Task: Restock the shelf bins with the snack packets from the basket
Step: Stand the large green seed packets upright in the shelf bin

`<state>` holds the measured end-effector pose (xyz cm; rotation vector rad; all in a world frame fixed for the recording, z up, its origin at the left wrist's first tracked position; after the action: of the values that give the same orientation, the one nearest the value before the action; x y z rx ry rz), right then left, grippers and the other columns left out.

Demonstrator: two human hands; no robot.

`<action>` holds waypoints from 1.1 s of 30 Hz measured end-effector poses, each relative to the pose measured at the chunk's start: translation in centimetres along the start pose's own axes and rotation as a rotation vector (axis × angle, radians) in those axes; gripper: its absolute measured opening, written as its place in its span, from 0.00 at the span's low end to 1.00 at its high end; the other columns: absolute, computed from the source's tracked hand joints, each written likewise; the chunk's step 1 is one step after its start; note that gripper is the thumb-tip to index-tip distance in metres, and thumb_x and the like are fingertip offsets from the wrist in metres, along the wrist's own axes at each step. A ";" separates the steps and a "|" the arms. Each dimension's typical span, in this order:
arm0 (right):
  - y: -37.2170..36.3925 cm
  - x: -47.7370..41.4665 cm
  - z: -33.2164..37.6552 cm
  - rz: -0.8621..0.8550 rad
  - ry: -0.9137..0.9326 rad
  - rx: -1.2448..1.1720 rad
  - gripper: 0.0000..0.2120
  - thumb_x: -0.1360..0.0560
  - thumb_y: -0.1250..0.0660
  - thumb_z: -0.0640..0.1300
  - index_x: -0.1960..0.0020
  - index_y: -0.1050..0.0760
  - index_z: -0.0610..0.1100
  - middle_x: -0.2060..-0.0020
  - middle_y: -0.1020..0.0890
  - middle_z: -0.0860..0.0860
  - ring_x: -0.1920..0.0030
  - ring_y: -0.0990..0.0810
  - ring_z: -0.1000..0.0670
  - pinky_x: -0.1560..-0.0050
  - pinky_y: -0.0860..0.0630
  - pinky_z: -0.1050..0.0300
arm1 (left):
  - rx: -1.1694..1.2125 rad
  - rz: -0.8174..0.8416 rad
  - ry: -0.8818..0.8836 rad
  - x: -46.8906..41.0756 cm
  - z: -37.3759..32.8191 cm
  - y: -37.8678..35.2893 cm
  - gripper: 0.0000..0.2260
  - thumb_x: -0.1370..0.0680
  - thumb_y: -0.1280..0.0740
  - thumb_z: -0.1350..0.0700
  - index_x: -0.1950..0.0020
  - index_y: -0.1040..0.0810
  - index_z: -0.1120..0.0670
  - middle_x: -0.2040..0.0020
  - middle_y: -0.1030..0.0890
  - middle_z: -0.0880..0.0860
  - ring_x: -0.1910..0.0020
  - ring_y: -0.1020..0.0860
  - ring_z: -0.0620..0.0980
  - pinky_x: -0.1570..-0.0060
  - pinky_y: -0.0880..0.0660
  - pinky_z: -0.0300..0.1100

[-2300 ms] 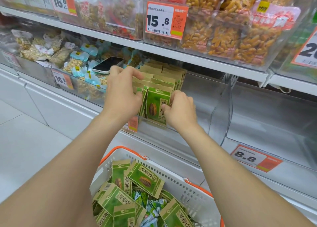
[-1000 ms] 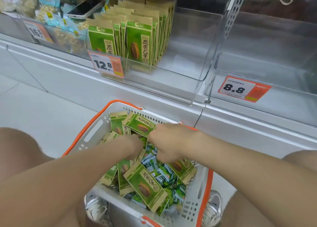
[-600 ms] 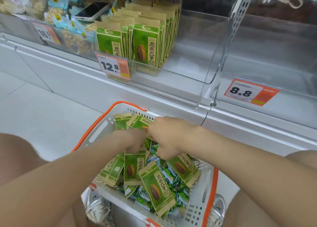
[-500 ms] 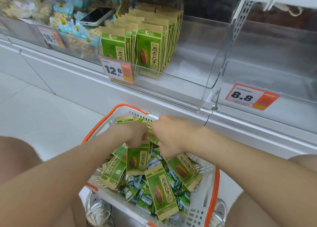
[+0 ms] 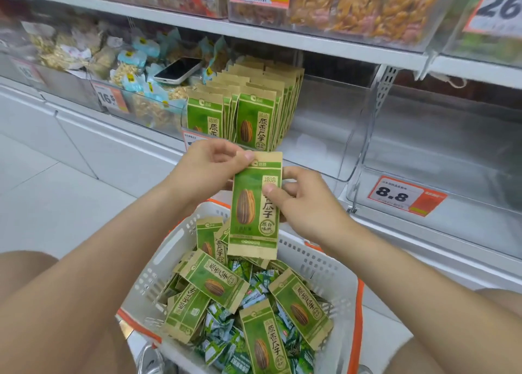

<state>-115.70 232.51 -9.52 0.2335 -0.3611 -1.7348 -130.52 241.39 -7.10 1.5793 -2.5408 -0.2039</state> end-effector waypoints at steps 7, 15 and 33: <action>1.9 0.8 3.2 -0.197 0.158 0.104 0.14 0.20 0.36 0.59 0.40 0.23 0.52 0.62 0.13 0.48 0.60 0.13 0.45 0.54 0.18 0.39 | 0.146 -0.047 -0.039 0.7 -0.8 -0.8 0.14 0.16 0.32 0.52 0.47 0.15 0.63 0.53 0.12 0.60 0.56 0.13 0.59 0.54 0.15 0.56; 2.7 -0.9 5.5 -0.239 0.229 0.055 0.10 0.19 0.33 0.54 0.39 0.26 0.53 0.56 0.12 0.53 0.56 0.13 0.51 0.50 0.17 0.42 | -0.055 -0.257 -0.215 -0.2 -3.6 1.3 0.22 0.15 0.37 0.42 0.52 0.15 0.60 0.60 0.13 0.56 0.62 0.13 0.56 0.59 0.15 0.53; 4.2 -8.3 6.4 -0.459 0.234 0.424 0.07 0.23 0.26 0.48 0.46 0.21 0.51 0.60 0.18 0.55 0.57 0.23 0.52 0.56 0.25 0.52 | -0.972 -0.511 -0.325 -5.0 -6.5 3.4 0.41 0.32 0.20 0.53 0.24 0.38 0.52 0.22 0.41 0.60 0.22 0.42 0.66 0.26 0.40 0.64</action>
<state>-112.51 240.67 -2.42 0.8752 -0.5303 -2.0349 -130.05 247.06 -0.34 1.7258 -1.6127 -1.5573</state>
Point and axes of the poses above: each hand's wrist, its own x-axis away from the middle knuckle, its own y-axis out of the back of the hand, z = x × y, the point moved 9 cm from there along -x, towards the middle knuckle
